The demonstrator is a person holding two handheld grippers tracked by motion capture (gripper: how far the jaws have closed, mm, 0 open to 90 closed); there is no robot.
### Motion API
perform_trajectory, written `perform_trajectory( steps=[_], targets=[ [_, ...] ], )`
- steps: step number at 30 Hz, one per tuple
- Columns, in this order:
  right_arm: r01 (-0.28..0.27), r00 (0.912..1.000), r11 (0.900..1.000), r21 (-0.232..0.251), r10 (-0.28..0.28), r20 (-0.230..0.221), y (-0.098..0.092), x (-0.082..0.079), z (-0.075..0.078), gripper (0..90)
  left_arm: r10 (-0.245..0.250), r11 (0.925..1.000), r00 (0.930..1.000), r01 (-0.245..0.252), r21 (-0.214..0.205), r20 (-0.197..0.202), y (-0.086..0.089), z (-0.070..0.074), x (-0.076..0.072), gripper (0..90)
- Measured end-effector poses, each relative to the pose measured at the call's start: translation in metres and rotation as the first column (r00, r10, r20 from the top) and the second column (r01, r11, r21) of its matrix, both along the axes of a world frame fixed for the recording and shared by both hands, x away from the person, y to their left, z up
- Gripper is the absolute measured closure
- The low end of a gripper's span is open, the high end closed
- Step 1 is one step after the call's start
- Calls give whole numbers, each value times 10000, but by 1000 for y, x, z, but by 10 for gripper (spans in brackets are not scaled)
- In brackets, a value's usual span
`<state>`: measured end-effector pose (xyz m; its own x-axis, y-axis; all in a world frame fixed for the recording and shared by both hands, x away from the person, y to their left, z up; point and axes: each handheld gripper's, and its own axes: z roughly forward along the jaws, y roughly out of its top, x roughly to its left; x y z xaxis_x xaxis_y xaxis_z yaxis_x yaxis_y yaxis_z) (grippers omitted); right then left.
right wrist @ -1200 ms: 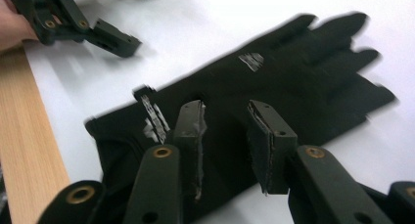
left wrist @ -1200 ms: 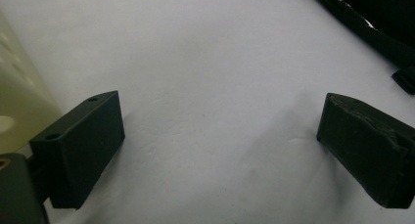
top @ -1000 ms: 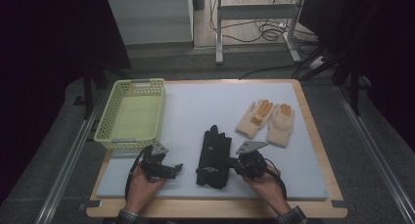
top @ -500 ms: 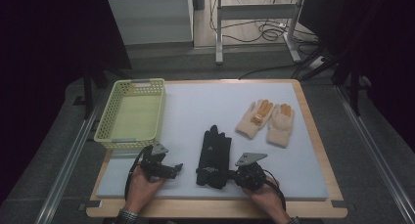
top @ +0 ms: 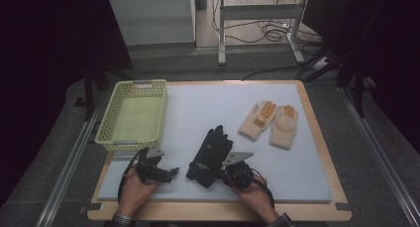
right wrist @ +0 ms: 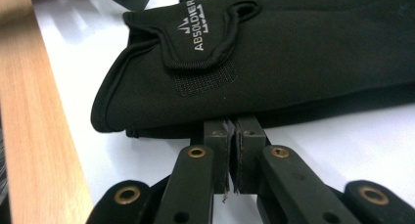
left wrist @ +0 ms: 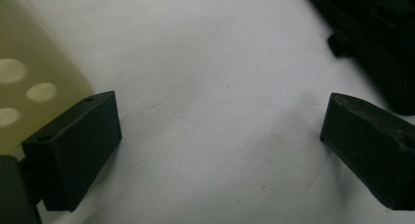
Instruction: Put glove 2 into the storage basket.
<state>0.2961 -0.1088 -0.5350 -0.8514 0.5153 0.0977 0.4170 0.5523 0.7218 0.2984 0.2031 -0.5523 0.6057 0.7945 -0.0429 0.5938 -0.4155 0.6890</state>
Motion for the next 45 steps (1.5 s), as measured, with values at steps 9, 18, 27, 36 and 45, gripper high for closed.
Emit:
perform_trajectory(
  steps=[9,18,27,36,45],
  targets=[
    [39,9997,9999,-160,-36,227,23,14,-1,854,7,10000,10000,-7,-23,-2,0,0,0,17],
    [219,9988,9993,-291,-206,450,43,30,-2,849,34,10000,10000,-34,-86,-34,0,-1,0,17],
    [401,9966,9978,-533,-361,739,23,27,7,709,31,9999,10000,-31,-109,-54,0,-1,0,17],
    [1210,9897,9919,-397,-1174,822,-22,30,12,524,16,9999,10000,-17,-115,-70,0,-1,0,15],
    [1902,9786,9799,-608,-1843,918,-60,35,8,247,24,9999,10000,-25,-126,-80,0,-1,0,15]
  ],
)
